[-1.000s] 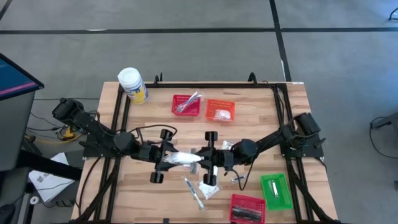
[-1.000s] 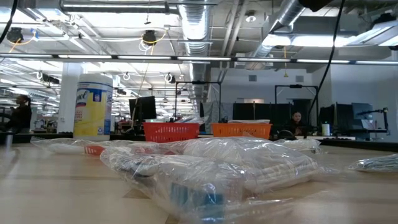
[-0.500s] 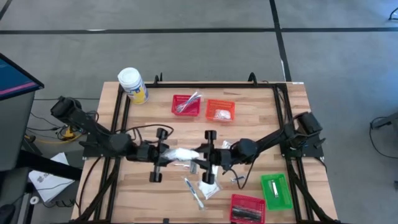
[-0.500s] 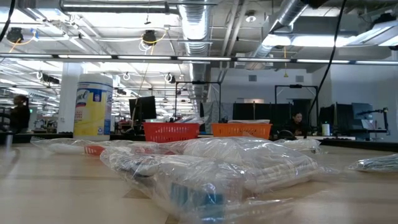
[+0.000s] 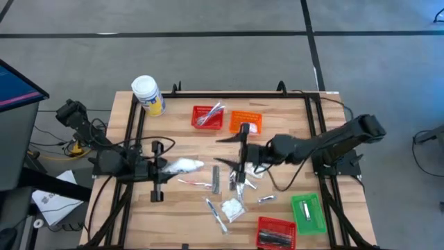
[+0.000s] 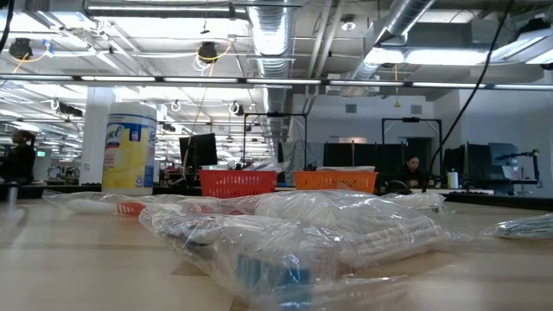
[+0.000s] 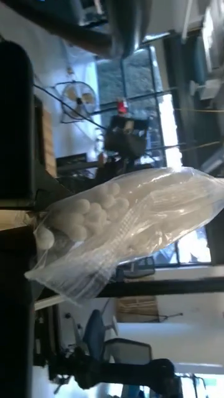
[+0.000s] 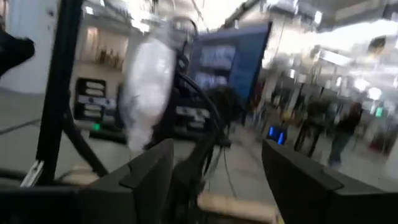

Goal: Pick & Place Travel size toiletries
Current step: Put the white cotton pack into the orange bin

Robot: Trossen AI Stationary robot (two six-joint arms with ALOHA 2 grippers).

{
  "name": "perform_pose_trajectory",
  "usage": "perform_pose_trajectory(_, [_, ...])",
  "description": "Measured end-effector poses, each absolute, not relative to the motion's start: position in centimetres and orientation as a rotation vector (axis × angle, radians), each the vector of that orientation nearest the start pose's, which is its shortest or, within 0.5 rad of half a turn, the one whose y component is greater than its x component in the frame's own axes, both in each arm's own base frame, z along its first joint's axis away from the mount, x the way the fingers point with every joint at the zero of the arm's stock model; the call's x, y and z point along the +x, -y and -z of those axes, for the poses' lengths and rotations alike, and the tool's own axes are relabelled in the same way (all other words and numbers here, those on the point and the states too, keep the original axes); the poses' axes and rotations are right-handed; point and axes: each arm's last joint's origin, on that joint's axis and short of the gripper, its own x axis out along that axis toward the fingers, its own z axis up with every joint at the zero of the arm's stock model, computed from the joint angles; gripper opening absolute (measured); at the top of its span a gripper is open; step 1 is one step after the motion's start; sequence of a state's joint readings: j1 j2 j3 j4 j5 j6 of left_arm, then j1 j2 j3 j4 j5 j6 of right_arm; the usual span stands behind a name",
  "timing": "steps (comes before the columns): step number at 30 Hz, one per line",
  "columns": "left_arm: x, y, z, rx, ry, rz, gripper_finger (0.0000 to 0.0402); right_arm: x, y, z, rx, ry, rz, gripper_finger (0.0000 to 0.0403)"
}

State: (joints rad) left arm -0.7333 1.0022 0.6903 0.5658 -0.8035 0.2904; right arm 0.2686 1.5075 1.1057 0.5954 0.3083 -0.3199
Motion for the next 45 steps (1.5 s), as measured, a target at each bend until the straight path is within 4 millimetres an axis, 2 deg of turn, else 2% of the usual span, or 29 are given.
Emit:
perform_pose_trajectory(5, [18.0,12.0,-32.3,0.095,0.116,-0.132,0.0010,31.9,-5.8,-35.4,-0.176,0.052,-0.025,0.0238])
perform_pose_trajectory(8, [18.5,11.5,-32.0,0.082,0.091,-0.129,0.0010,31.3,-5.1,-35.5,-0.150,0.001,-0.083,0.0235])
perform_pose_trajectory(14, [20.1,10.4,-31.9,0.009,-0.030,0.011,0.0010,31.1,-4.9,-35.2,-0.166,-0.043,-0.096,0.0229])
perform_pose_trajectory(22, [24.2,8.2,-29.1,-0.125,-0.334,0.102,0.0010,31.1,-5.0,-35.0,-0.154,-0.066,-0.141,0.0223])
perform_pose_trajectory(26, [26.3,7.4,-27.5,-0.185,-0.464,0.153,0.0010,31.1,-5.1,-35.0,-0.146,-0.171,-0.176,0.0224])
perform_pose_trajectory(30, [28.3,6.9,-26.0,-0.210,-0.563,0.186,0.0014,32.0,-5.3,-33.9,-0.159,-0.327,-0.187,0.0223])
perform_pose_trajectory(34, [29.5,6.8,-25.8,-0.216,-0.594,0.195,0.0012,33.6,-5.5,-33.1,-0.170,-0.439,-0.192,0.0225])
perform_pose_trajectory(39, [29.3,6.8,-25.8,-0.206,-0.637,0.180,0.0012,35.5,-5.7,-31.4,-0.200,-0.619,-0.204,0.0223])
perform_pose_trajectory(45, [29.0,6.9,-25.6,-0.195,-0.667,0.162,0.0012,37.1,-5.8,-31.5,-0.207,-0.625,-0.204,0.0223])
